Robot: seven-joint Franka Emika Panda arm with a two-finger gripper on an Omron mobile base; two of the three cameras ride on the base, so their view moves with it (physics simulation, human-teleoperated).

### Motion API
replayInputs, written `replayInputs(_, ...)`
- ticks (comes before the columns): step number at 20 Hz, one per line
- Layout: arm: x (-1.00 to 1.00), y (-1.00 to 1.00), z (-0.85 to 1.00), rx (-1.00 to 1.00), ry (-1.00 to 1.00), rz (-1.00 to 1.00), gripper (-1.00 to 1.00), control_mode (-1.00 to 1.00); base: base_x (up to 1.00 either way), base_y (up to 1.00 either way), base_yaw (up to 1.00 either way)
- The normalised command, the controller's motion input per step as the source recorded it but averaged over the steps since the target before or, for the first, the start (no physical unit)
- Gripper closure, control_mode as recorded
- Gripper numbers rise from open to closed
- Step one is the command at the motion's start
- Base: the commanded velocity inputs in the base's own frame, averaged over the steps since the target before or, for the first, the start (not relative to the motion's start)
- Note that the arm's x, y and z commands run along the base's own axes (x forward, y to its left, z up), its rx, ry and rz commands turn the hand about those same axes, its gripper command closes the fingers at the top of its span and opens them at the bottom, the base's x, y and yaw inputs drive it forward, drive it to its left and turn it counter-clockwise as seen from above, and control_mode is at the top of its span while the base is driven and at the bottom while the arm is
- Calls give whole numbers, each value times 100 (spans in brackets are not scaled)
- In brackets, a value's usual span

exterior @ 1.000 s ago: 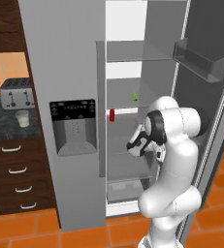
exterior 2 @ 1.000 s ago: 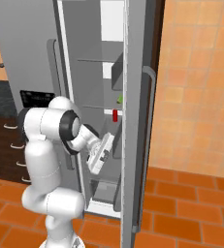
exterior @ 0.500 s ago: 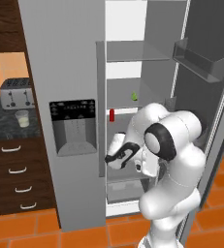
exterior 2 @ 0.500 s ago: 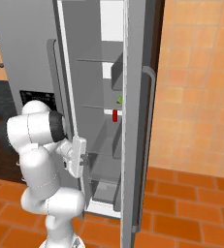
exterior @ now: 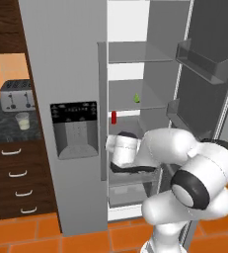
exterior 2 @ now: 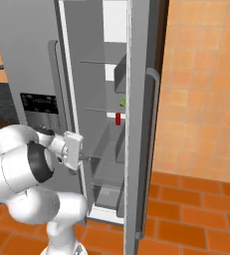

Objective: Grab a lemon wedge from the fridge and one ice cube from the ice bowl, and put them in the glass of lemonade.

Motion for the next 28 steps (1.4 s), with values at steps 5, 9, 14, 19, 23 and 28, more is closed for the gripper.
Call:
replayInputs(5,-1,-1,24,52,-44,21,100,-100,0,0,0)
replayInputs(9,-6,2,8,63,-43,29,100,-100,0,0,0)
replayInputs(14,-5,17,35,55,-13,16,100,-100,0,0,0)
replayInputs(19,-20,60,44,29,0,11,100,-100,0,0,0)
replayInputs(23,-29,54,31,21,0,20,100,-100,0,0,0)
replayInputs(28,-69,0,5,21,-1,23,100,-100,0,0,0)
